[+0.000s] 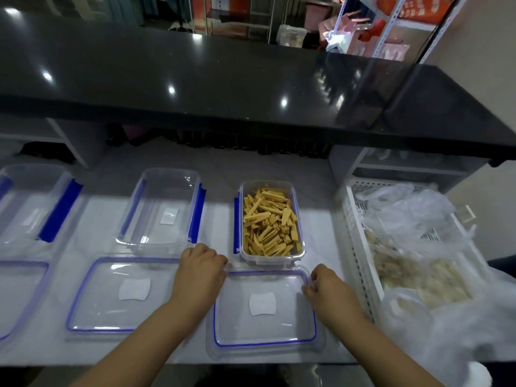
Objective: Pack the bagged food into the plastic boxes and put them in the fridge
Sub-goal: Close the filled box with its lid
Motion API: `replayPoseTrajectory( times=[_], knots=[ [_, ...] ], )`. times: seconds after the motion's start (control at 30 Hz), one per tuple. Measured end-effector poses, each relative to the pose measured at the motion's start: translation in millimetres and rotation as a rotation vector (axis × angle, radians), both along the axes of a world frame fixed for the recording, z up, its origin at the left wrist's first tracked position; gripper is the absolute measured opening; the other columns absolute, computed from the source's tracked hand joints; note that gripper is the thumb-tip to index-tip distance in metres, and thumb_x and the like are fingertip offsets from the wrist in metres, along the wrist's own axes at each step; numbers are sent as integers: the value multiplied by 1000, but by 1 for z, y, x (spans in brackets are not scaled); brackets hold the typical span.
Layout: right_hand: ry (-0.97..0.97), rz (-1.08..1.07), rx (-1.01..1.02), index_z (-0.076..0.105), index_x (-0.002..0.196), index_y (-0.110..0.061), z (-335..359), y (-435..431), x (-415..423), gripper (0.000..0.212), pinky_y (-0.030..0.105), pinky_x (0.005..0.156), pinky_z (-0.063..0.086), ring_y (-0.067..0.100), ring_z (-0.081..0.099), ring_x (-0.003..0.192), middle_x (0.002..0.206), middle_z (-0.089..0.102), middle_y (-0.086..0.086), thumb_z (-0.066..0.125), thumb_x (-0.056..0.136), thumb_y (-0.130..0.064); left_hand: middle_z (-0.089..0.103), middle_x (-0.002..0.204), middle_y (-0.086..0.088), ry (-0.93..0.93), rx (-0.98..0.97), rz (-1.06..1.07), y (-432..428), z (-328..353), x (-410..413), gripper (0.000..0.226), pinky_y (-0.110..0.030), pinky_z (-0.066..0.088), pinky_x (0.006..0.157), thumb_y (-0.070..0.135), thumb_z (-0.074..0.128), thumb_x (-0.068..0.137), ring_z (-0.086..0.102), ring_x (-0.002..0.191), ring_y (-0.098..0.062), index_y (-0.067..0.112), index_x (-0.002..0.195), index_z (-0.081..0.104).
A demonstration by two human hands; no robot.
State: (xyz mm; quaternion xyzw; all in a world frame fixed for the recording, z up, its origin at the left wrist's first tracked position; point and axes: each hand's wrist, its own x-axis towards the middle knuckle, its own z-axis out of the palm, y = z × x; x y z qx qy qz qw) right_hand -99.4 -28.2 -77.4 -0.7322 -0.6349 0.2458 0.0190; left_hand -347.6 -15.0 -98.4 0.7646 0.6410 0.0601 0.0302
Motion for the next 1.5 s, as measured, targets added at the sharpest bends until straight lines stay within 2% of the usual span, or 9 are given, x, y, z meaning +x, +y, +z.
replayPoseTrajectory(
  times=[0.23,0.47,0.67,0.73,0.83,1.0,1.27,1.4,1.5],
  knots=[
    [99,-198,69,53,83,-17,-4,-16,-6,10,32,65,44,20,55,76,83,61,1,46,90,-14,61,55,6,-152,34,-105,0,3,-12,13,-32,46,58,14,85,58,56,63,-19,21,62,74],
    [344,-310,320,59,80,-24,28,-28,-12,16,30,67,44,11,57,76,77,61,-9,51,92,-18,54,83,15,-376,37,-110,5,47,-23,16,-21,38,72,28,57,90,44,86,-5,26,98,70],
    [486,-258,625,61,78,-32,79,-1,-22,23,7,63,37,1,54,76,78,57,-13,57,90,-13,53,85,7,-638,193,-45,28,89,-27,11,-12,37,62,19,60,88,50,71,-3,17,94,69],
    [534,-189,778,61,84,-37,97,5,-24,27,5,68,39,-2,54,79,83,57,-12,58,90,-11,53,89,5,-701,246,-21,38,101,-26,13,-10,37,65,17,58,89,52,74,-5,15,98,67],
    [531,-24,960,67,102,-22,114,10,-28,15,10,70,43,4,53,79,86,54,-8,59,90,-16,53,96,5,-780,316,11,48,117,-23,15,-11,38,67,18,55,91,54,78,-5,14,103,64],
    [132,331,1202,71,101,-7,108,17,-31,23,25,69,45,18,53,82,88,61,8,63,87,-24,52,107,1,-1073,138,129,66,118,-5,19,-14,39,67,29,50,93,53,88,-3,20,108,58],
    [-55,791,1179,74,90,-13,44,33,-41,10,30,64,44,19,57,72,81,67,4,68,87,-20,39,144,-6,-1115,-266,202,91,60,28,70,-32,43,95,30,72,78,44,125,-22,17,138,39],
    [-61,879,1075,71,93,-14,19,45,-44,11,28,68,43,19,52,73,79,63,4,62,90,-20,40,144,-4,-1048,-302,193,103,41,27,85,-49,44,100,54,73,61,45,127,-25,27,135,43],
    [-60,913,977,67,92,-15,8,53,-43,13,30,66,47,19,53,72,81,62,4,58,92,-24,20,155,-1,-967,-293,207,104,49,34,75,-43,33,110,25,69,81,29,137,-23,19,144,30]
  ],
)
